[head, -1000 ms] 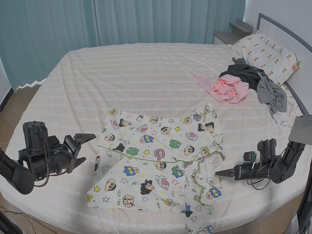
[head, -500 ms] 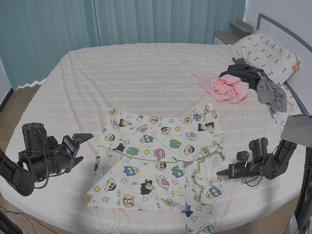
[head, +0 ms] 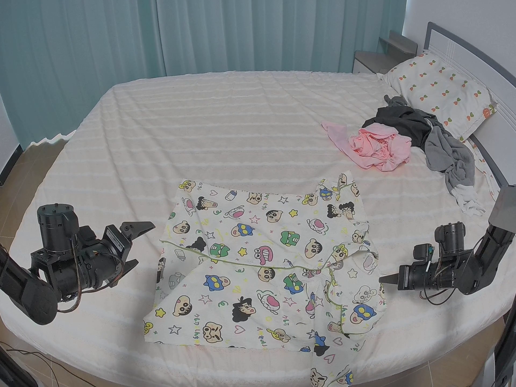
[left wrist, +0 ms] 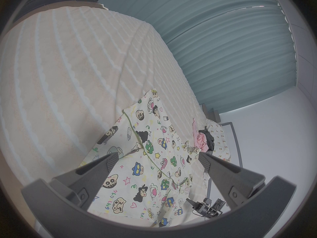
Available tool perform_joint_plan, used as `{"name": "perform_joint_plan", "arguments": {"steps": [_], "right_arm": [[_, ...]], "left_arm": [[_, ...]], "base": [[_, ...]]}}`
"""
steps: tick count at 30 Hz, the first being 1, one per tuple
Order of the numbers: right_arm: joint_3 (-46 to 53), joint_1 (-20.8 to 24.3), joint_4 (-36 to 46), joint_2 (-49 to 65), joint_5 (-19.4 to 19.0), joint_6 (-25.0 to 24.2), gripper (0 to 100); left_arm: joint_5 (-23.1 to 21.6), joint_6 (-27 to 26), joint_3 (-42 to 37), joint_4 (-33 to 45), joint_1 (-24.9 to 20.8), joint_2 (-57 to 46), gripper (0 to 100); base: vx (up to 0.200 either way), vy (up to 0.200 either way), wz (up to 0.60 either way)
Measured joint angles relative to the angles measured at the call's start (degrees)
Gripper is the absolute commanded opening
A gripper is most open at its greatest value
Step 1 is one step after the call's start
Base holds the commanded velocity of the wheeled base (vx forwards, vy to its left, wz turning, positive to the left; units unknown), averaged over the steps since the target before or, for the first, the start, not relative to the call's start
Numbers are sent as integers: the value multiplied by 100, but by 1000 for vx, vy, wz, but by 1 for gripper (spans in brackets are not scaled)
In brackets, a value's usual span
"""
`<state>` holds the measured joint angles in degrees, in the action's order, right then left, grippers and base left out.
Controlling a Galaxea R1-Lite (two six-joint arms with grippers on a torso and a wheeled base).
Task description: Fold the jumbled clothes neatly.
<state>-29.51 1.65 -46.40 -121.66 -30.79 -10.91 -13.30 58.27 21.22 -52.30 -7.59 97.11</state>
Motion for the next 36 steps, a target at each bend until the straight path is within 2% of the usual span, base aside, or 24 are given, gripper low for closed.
{"name": "perform_joint_plan", "arguments": {"steps": [8, 13, 17, 20, 25, 36], "right_arm": [[140, -72, 80, 446, 11, 35, 0], [177, -151, 813, 890, 12, 191, 0], [50, -327, 1547, 1119, 55, 623, 0], [-146, -539, 1819, 1168, 310, 1020, 0], [-361, -735, 1740, 981, 575, 1221, 0], [-692, -1148, 1610, 546, 740, 1326, 0]], "left_arm": [[2, -2, 5, -9, -6, 0, 100], [2, -2, 5, -6, -6, 2, 100], [4, -55, 2, -4, -6, 7, 100], [9, -94, -11, -4, -4, 13, 100], [9, -115, -20, 0, -6, 32, 100], [9, -127, -22, -4, -9, 107, 100]], "base": [[0, 0, 0], [0, 0, 0], [0, 0, 0], [0, 0, 0], [0, 0, 0], [0, 0, 0]]}}
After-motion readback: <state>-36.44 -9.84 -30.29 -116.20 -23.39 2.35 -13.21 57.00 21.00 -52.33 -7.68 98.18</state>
